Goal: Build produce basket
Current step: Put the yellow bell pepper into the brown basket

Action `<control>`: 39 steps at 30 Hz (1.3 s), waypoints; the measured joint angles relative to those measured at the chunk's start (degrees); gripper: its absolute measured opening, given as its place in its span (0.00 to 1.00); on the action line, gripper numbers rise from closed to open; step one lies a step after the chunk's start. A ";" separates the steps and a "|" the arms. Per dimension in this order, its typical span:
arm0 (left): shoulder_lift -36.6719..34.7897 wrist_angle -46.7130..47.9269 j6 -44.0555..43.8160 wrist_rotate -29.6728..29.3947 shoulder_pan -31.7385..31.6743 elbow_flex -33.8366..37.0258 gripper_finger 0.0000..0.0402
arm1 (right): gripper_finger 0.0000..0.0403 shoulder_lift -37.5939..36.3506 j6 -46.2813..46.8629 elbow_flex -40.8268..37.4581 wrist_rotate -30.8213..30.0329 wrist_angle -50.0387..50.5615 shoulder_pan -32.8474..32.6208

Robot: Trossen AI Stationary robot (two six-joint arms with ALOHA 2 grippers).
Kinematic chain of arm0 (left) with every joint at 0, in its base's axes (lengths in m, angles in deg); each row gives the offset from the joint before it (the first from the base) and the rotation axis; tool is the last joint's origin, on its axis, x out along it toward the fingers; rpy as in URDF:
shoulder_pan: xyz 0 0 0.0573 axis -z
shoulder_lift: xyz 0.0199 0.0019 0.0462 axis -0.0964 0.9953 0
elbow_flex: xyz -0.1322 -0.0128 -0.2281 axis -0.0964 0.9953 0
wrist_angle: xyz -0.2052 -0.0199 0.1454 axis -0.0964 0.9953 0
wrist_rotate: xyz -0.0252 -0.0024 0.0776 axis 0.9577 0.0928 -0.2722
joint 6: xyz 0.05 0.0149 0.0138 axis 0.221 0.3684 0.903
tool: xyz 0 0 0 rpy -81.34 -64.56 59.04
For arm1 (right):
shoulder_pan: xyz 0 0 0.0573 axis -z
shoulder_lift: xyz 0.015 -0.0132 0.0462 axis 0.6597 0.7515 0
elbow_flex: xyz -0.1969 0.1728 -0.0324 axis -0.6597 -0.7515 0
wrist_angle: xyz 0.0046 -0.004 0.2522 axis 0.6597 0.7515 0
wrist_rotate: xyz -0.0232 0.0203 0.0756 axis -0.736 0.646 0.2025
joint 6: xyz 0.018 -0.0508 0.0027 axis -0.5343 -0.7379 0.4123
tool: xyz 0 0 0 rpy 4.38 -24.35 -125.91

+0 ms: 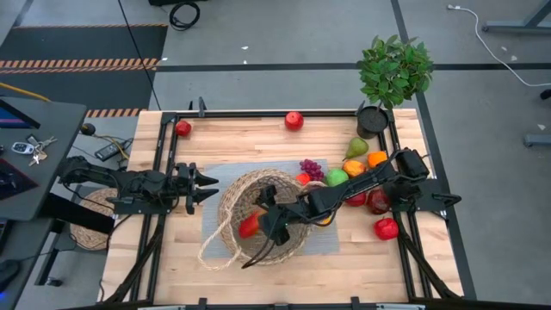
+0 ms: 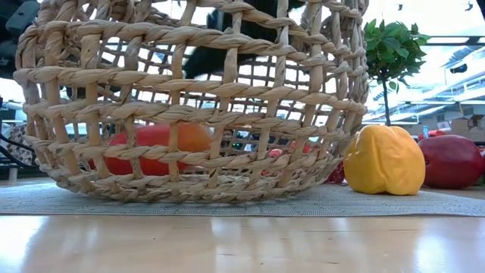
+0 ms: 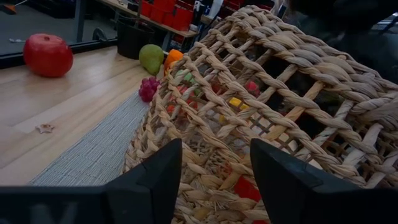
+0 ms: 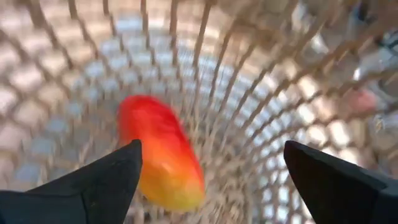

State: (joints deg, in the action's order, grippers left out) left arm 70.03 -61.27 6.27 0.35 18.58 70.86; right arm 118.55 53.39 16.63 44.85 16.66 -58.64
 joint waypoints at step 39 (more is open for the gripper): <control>0.00 0.00 -0.01 0.00 0.00 0.00 0.49 | 0.87 -33.22 58.49 8.36 -14.40 60.09 -11.48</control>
State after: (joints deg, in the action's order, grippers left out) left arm 70.03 -61.27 6.26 0.35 18.59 70.86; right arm 85.33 111.88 25.00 30.45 76.75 -70.12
